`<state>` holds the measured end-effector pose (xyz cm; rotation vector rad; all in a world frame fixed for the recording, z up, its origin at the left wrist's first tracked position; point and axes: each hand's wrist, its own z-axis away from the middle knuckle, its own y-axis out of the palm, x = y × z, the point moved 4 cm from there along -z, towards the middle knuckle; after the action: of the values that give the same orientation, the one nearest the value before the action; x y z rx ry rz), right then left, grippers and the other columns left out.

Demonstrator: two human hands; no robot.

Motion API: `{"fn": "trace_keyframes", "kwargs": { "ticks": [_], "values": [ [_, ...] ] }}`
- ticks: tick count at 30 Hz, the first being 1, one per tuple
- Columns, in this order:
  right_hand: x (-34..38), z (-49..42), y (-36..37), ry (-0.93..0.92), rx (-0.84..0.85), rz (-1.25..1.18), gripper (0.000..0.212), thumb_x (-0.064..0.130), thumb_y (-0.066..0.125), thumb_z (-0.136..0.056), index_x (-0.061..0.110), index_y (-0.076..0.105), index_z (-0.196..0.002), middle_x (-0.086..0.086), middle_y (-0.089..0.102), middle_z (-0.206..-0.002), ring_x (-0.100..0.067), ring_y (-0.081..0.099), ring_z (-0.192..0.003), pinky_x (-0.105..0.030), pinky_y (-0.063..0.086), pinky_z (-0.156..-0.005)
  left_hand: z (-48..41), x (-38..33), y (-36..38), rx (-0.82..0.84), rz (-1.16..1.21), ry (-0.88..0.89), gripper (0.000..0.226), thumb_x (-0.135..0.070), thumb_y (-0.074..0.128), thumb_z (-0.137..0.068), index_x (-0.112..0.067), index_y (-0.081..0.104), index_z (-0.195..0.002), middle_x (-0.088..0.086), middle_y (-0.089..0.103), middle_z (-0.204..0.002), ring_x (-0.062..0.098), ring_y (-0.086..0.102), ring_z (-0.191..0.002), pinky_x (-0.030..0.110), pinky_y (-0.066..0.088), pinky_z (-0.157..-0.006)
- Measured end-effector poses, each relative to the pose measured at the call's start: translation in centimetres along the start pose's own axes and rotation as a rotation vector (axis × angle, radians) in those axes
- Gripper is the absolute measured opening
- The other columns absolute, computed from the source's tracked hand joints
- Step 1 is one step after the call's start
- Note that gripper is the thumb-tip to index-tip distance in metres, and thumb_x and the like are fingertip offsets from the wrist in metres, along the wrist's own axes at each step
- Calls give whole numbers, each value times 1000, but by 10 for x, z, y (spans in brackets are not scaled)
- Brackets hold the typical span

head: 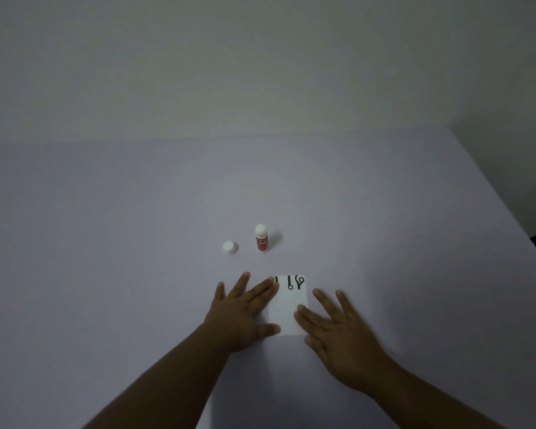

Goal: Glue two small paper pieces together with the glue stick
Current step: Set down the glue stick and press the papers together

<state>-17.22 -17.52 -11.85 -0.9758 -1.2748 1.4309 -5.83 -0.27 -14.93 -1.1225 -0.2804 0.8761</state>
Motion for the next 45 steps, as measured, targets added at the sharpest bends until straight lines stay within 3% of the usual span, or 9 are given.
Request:
{"fn": "trace_keyframes", "kwargs": {
  "ticks": [12,19,23,28,32,34,38,41,45],
  "values": [
    [11,-3,-9,70,-157,-22,35,40,46,-87,23,71,-104,13,71,-108,-25,57,-119,-48,8,-112,0,-3,-6,42,14,-14,83,-80,26,-77,-48,-15,-141,-33,-24,-141,18,-20,-144,61,-5,-112],
    [-3,-10,-21,55,-166,31,41,41,38,-87,26,68,-111,15,69,-113,-26,53,-123,-48,8,-110,1,-6,-7,39,19,-21,83,-78,29,-79,-46,-13,-143,-29,-17,-152,19,-18,-144,62,-4,-111],
    [21,-18,-8,-137,-87,20,41,45,38,-89,29,62,-118,19,64,-121,-21,48,-128,-46,11,-108,3,-4,-8,29,18,-24,82,-78,29,-79,-47,-11,-143,-29,-13,-153,18,-17,-144,62,-2,-112],
    [-8,-30,-21,127,-116,23,45,40,34,-88,25,60,-122,13,65,-122,-28,50,-126,-45,1,-108,2,-5,-8,42,26,-30,83,-76,32,-79,-48,-12,-142,-30,-14,-152,17,-18,-144,62,-3,-112],
    [11,-22,-1,-82,-30,-26,42,43,37,-90,28,56,-125,16,60,-128,-26,45,-130,-47,10,-109,2,-4,-6,39,17,-30,82,-78,29,-78,-48,-13,-142,-30,-15,-152,18,-19,-144,61,-3,-112],
    [5,-25,0,-82,4,21,43,43,36,-90,30,53,-127,18,59,-129,-26,44,-131,-49,12,-108,2,-4,-6,42,15,-28,82,-79,29,-78,-49,-14,-142,-30,-16,-152,17,-19,-144,61,-3,-111],
    [-27,-38,-13,172,-36,2,46,41,30,-95,28,40,-138,13,45,-143,-29,24,-141,-44,-13,-109,1,-4,-6,48,17,-27,82,-78,29,-78,-49,-15,-141,-30,-17,-152,18,-20,-144,62,-4,-111],
    [-10,-27,-9,58,-25,10,44,40,38,-91,26,52,-130,12,58,-132,-28,42,-132,-46,1,-110,1,-3,-6,38,26,-29,83,-79,30,-77,-50,-14,-141,-32,-17,-150,17,-19,-144,61,-4,-112],
    [3,-5,6,-141,1,5,44,46,37,-90,34,48,-130,21,55,-132,-23,42,-132,-49,14,-107,1,-2,-5,23,23,-26,83,-80,28,-77,-49,-14,-141,-31,-16,-151,18,-19,-144,61,-3,-112]
  ]
}}
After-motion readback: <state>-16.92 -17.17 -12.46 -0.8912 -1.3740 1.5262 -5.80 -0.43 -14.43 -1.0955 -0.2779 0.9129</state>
